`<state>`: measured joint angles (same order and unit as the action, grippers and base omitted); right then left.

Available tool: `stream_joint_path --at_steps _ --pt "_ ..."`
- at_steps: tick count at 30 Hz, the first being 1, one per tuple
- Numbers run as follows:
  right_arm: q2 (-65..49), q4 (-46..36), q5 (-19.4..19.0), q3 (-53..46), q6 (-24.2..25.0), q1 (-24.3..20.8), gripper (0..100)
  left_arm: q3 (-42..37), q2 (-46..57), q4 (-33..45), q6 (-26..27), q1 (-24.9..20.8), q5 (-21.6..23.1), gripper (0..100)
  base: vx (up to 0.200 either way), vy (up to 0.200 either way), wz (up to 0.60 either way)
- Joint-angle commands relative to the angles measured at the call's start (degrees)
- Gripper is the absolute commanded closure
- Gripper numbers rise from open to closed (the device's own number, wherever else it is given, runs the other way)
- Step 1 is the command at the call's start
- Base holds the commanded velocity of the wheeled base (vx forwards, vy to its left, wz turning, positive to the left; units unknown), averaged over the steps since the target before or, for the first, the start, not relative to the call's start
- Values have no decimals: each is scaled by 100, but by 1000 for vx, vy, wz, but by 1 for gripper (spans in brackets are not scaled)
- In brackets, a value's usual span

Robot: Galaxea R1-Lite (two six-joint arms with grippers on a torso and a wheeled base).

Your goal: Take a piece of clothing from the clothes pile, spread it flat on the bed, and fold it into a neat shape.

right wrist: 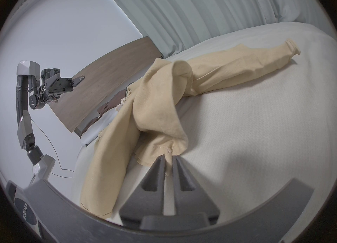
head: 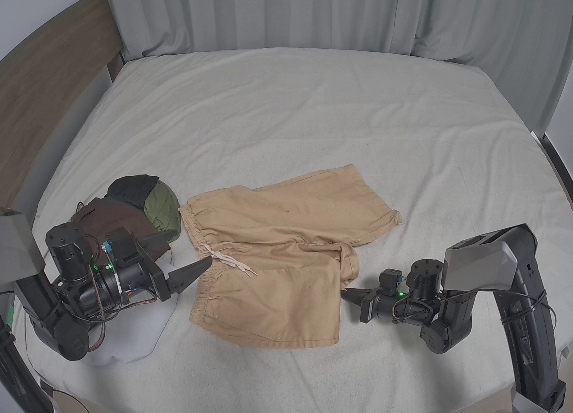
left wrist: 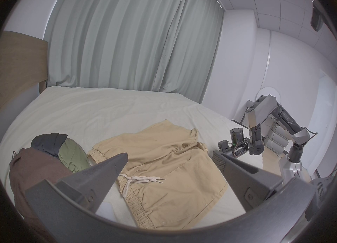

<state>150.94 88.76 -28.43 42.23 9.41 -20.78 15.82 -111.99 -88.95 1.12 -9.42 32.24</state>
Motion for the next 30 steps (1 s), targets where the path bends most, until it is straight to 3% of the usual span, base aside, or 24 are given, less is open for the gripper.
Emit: stream_joint_path --at_steps 1,17,30 --pt "-39 45 4 -30 -18 66 100 8 2 1 2 11 1 0 0 0 0" --pt "-584 1 -75 -725 -317 804 100 8 2 1 -7 19 1 0 0 0 0" --pt "-759 1 -339 -663 -502 1375 100 17 2 1 -7 19 1 0 0 0 0"
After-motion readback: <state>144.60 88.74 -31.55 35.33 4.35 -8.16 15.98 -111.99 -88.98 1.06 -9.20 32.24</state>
